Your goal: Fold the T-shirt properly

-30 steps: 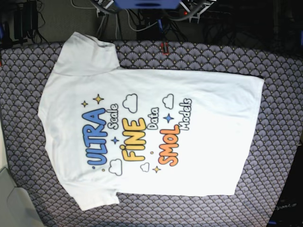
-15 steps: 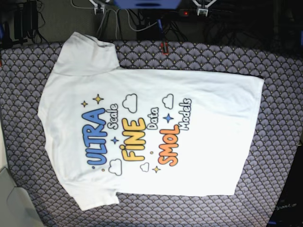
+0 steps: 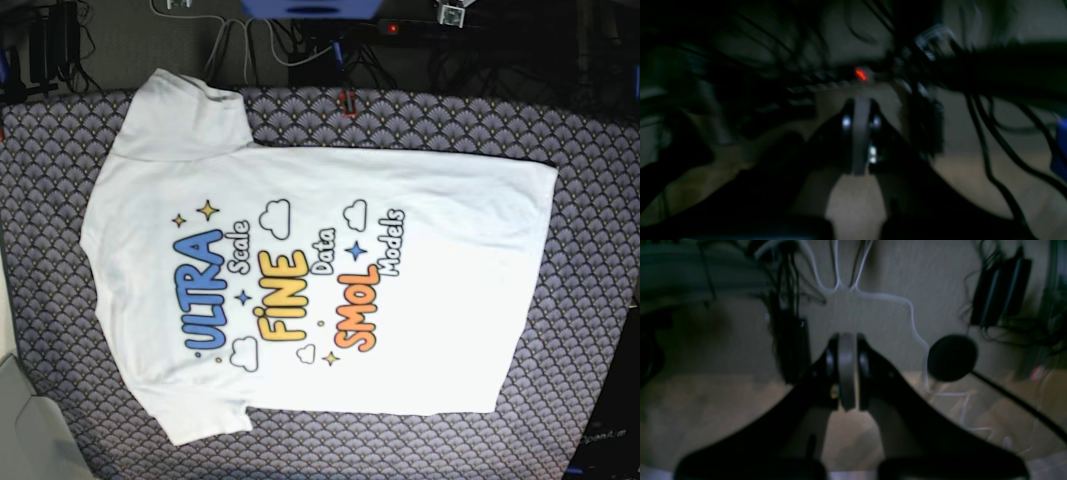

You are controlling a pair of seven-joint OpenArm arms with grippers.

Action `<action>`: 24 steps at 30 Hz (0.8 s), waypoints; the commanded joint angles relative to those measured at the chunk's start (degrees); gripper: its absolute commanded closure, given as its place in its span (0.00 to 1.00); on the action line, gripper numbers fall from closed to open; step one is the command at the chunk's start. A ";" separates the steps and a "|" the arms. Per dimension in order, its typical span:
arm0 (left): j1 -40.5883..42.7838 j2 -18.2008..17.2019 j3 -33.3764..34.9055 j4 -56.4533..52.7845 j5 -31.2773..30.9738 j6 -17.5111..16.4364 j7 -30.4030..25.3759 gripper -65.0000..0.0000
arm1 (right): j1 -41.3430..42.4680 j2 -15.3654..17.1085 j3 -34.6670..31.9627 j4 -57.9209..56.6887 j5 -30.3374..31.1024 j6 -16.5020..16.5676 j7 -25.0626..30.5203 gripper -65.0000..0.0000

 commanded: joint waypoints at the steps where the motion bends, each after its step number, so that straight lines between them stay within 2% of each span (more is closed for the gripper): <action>1: 2.15 -0.17 0.05 3.71 0.14 -0.25 -1.53 1.00 | -2.26 0.82 0.08 3.67 0.12 0.10 1.32 1.00; 3: 5.05 -0.60 0.05 9.95 0.14 -0.25 -1.27 1.00 | -5.69 1.17 0.17 10.35 0.12 0.10 1.14 1.00; 7: 9.35 -1.75 0.05 20.68 0.14 -0.25 3.39 1.00 | -10.87 3.20 0.25 23.36 0.12 0.10 -3.25 1.00; 14: 14.54 -1.75 -0.03 40.81 0.14 -0.25 13.15 1.00 | -14.56 3.11 4.30 45.16 0.12 0.10 -18.46 1.00; 17: 15.51 -1.57 -0.03 46.44 0.14 -0.25 15.35 1.00 | -14.56 3.28 5.09 51.40 0.12 0.10 -23.83 1.00; 21: 15.42 -1.31 -0.12 49.43 0.14 -0.25 15.52 1.00 | -12.72 3.28 7.46 54.13 0.12 0.10 -24.97 0.99; 24: 14.37 -1.40 -0.12 49.78 0.14 -0.25 15.44 0.93 | -9.82 3.28 8.78 53.95 0.12 0.10 -25.41 0.86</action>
